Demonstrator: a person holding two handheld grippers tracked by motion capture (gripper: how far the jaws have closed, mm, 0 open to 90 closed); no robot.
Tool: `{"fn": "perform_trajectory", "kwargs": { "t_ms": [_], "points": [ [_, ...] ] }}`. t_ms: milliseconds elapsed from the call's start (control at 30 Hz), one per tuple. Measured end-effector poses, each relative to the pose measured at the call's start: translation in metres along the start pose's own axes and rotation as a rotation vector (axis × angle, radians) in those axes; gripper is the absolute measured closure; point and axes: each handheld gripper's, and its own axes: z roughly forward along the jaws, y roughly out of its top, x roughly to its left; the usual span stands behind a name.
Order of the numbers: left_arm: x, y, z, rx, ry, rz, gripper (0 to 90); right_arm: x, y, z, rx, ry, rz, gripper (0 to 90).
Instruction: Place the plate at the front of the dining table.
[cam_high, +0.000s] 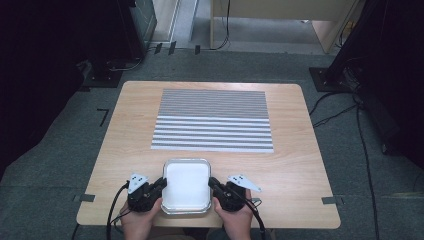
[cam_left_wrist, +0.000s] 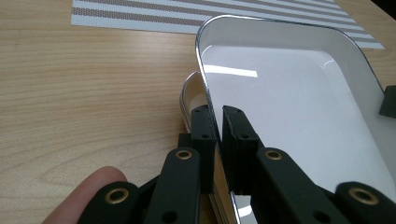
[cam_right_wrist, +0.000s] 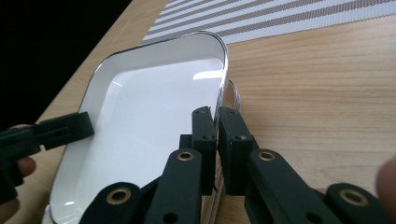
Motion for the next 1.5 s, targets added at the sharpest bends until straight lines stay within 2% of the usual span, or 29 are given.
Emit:
{"fn": "perform_trajectory", "kwargs": {
  "t_ms": [33, 67, 167, 267, 367, 567, 867, 1233, 1500],
  "points": [
    [-0.001, -0.001, 0.001, -0.007, 0.010, -0.002, 84.9, 0.002, -0.001, 0.001, -0.006, -0.022, -0.031, 86.4],
    [-0.001, -0.001, 0.001, -0.007, 0.010, -0.002, 85.0, 0.002, -0.001, 0.001, -0.006, -0.022, -0.031, 86.4],
    [-0.003, -0.002, 0.001, -0.021, 0.024, -0.007, 85.1, 0.007, -0.005, 0.004, -0.013, -0.068, -0.073, 85.0],
    [-0.003, -0.003, 0.001, -0.029, 0.028, -0.019, 85.3, 0.011, -0.009, 0.006, -0.026, -0.102, -0.093, 84.9],
    [-0.004, -0.004, 0.001, -0.035, 0.033, -0.024, 85.7, 0.013, -0.010, 0.006, -0.041, -0.119, -0.093, 86.2],
    [-0.003, -0.003, 0.001, -0.037, 0.027, -0.041, 86.5, 0.015, -0.009, 0.003, -0.071, -0.116, -0.083, 87.6],
    [-0.005, 0.008, -0.001, -0.054, 0.009, -0.050, 88.3, 0.014, -0.002, 0.003, -0.092, -0.108, -0.072, 88.6],
    [-0.009, 0.023, 0.005, -0.071, 0.000, -0.052, 89.7, 0.010, 0.013, 0.004, -0.109, -0.103, -0.045, 89.8],
    [-0.009, 0.030, 0.006, -0.078, -0.012, -0.066, 89.9, 0.010, 0.024, 0.002, -0.121, -0.093, -0.052, 90.0]
  ]
}}
